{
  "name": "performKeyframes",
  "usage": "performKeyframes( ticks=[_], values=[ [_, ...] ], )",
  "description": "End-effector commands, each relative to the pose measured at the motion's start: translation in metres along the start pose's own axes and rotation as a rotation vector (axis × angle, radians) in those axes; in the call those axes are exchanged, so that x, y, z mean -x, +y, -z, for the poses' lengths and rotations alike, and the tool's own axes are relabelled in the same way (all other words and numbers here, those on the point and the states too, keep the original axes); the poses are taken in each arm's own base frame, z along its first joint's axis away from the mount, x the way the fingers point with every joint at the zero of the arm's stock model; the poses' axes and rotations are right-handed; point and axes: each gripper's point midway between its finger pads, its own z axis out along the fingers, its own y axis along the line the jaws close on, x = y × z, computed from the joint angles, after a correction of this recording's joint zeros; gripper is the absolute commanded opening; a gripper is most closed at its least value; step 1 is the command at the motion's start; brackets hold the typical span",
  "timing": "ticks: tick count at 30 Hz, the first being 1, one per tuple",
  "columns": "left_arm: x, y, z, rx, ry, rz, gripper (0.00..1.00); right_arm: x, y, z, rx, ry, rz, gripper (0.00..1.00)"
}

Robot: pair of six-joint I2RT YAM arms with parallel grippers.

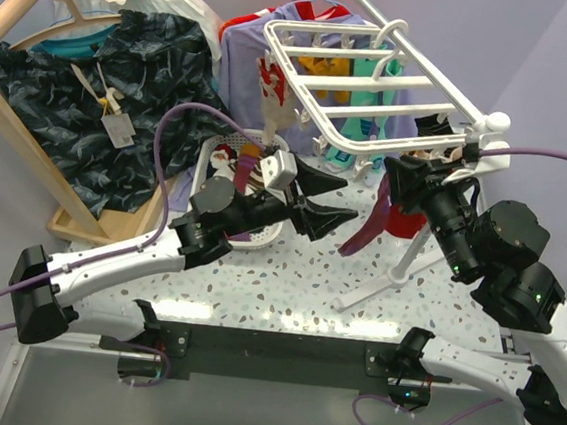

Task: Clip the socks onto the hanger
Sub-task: Open the clamp at the hanger.

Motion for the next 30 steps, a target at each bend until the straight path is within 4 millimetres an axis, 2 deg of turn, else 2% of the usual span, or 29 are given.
performKeyframes(
  ticks=[1, 2, 8, 12, 17, 20, 26, 30],
  values=[
    [0.05, -0.007, -0.012, -0.03, -0.099, 0.01, 0.67, 0.008, -0.001, 0.0, -0.006, -0.033, -0.015, 0.37],
    [0.06, -0.005, -0.014, -0.028, -0.112, 0.008, 0.67, 0.009, -0.001, 0.0, -0.006, -0.034, -0.016, 0.37],
    [0.077, 0.005, -0.021, 0.004, -0.148, -0.019, 0.64, 0.008, -0.001, 0.002, 0.0, -0.033, -0.011, 0.37],
    [0.075, 0.016, -0.028, 0.051, -0.128, -0.032, 0.64, 0.008, 0.001, 0.002, 0.014, -0.033, -0.01, 0.37],
    [0.076, 0.019, -0.033, 0.058, -0.133, -0.048, 0.61, 0.007, 0.005, 0.002, 0.035, -0.03, -0.005, 0.38],
    [0.073, 0.021, -0.04, 0.054, -0.12, -0.05, 0.53, 0.008, 0.007, 0.002, 0.049, -0.032, -0.006, 0.38],
    [0.07, 0.02, -0.045, 0.042, -0.119, -0.043, 0.51, 0.007, 0.013, 0.003, 0.081, -0.026, 0.0, 0.39],
    [0.073, 0.021, -0.046, 0.045, -0.129, -0.045, 0.45, 0.008, 0.017, 0.004, 0.107, -0.025, 0.001, 0.4]
  ],
)
